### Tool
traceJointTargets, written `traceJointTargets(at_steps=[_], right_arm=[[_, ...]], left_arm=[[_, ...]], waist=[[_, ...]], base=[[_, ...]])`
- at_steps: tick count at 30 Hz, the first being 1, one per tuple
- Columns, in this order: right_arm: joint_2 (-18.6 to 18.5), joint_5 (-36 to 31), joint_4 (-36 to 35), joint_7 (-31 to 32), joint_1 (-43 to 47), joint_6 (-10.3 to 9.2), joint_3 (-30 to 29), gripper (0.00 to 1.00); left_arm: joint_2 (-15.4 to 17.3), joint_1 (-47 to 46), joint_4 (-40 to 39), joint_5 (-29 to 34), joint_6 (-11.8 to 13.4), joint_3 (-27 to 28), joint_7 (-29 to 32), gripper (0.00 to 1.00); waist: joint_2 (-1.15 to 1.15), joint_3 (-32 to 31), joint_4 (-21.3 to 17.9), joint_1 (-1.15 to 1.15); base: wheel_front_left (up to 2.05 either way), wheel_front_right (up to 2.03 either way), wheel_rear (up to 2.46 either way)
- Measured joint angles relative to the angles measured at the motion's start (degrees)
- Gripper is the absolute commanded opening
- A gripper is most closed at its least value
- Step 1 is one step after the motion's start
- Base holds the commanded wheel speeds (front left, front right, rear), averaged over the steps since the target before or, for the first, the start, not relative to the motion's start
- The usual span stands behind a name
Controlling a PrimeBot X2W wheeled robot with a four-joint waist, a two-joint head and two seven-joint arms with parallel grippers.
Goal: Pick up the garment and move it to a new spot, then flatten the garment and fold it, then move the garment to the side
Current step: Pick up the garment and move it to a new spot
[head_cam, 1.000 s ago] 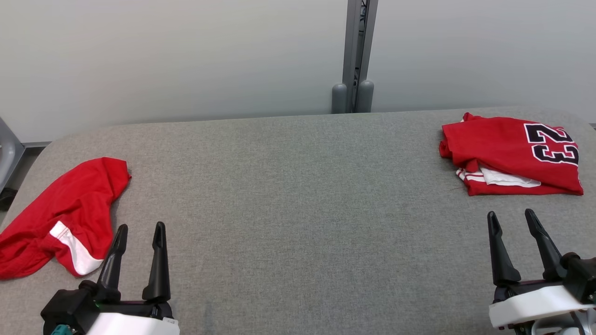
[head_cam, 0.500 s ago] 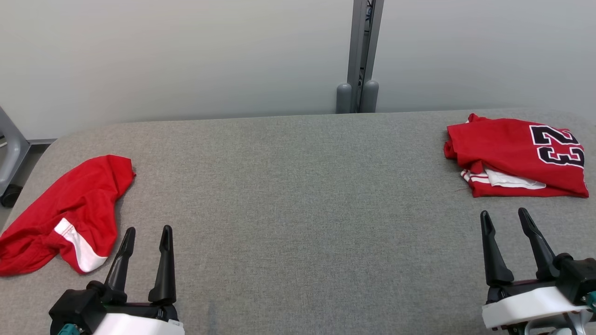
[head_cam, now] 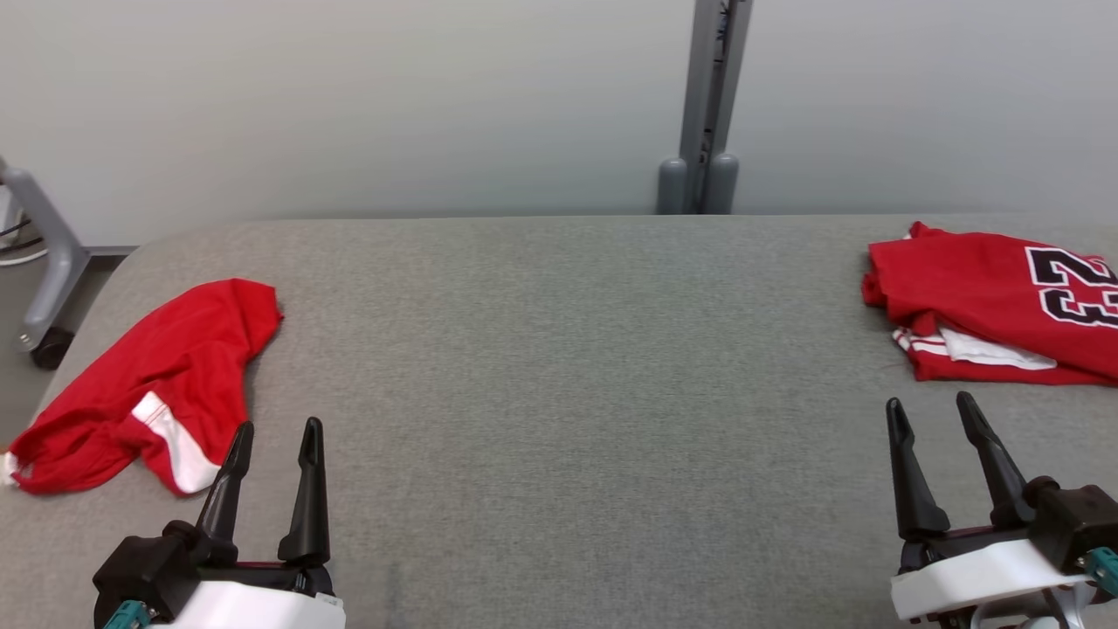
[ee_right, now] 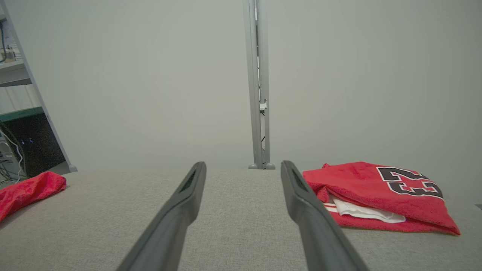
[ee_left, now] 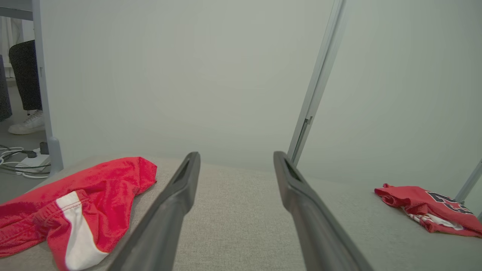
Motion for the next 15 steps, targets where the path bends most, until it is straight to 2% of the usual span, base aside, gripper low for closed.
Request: traceJointTargets(at_steps=[15], right_arm=[[0.7, 1.3, 1.4, -0.1, -1.3, 0.00, 4.7, 1.00]], left_arm=[[0.0, -0.3, 1.3, 1.1, 0.8, 1.5, 0.0, 1.00]], waist=[[0.00, 0.1, 11.1, 0.00]], base=[[0.00, 0.00, 0.00]])
